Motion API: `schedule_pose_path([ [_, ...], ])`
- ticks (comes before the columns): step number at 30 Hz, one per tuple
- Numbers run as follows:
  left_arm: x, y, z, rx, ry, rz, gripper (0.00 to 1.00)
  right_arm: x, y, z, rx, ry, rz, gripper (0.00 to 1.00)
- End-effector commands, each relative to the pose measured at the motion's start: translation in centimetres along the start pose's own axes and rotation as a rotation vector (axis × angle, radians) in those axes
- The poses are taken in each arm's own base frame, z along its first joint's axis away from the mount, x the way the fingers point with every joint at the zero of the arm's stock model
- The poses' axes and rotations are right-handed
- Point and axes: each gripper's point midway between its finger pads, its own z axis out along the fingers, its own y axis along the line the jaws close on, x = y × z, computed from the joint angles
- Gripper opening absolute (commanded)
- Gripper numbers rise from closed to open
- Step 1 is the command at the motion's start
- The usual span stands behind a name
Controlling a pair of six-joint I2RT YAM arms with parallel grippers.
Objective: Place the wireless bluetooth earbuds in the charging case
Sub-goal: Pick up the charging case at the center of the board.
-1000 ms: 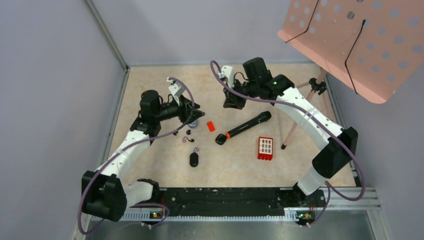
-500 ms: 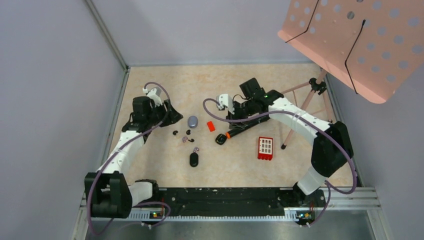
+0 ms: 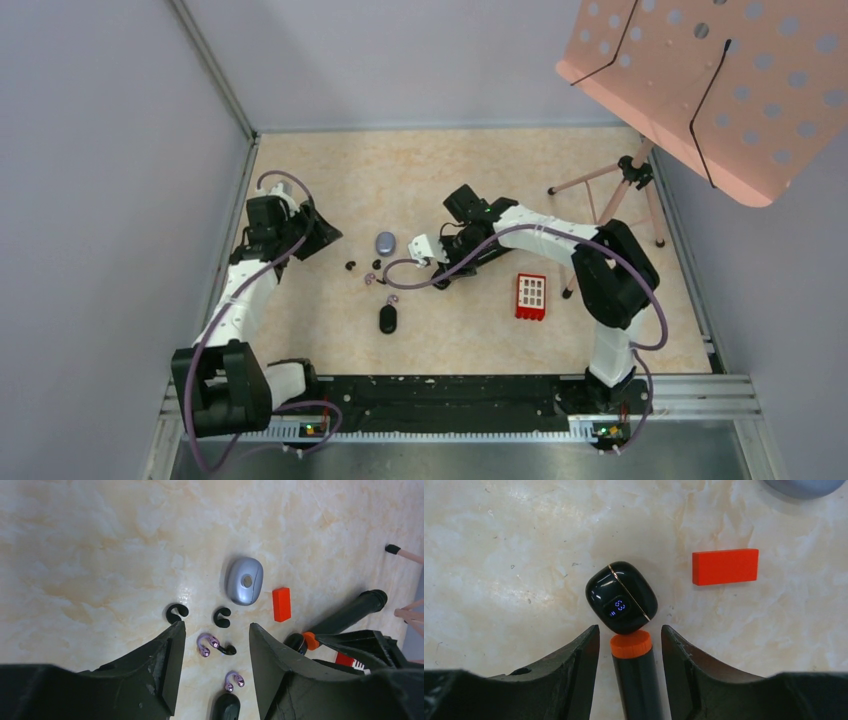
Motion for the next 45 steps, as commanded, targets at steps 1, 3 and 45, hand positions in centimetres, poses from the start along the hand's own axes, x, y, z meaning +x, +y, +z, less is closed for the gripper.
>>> schedule_pose_path([
  [1,-1.9,0.2,-0.4,-0.023,-0.035,-0.063,0.55,-1.6,-1.7,0.8,0.023,-0.019,0.039,0.49],
  [3,-1.9,0.0,-0.3,-0.009,-0.029,-0.070,0.55,-1.7,-1.3,1.0,-0.011,-0.019,0.095,0.48],
  [45,-2.0,-2.2,0.4,0.158,-0.006,-0.028,0.54,0.4,0.4,4.4,-0.176,-0.021,-0.090,0.47],
])
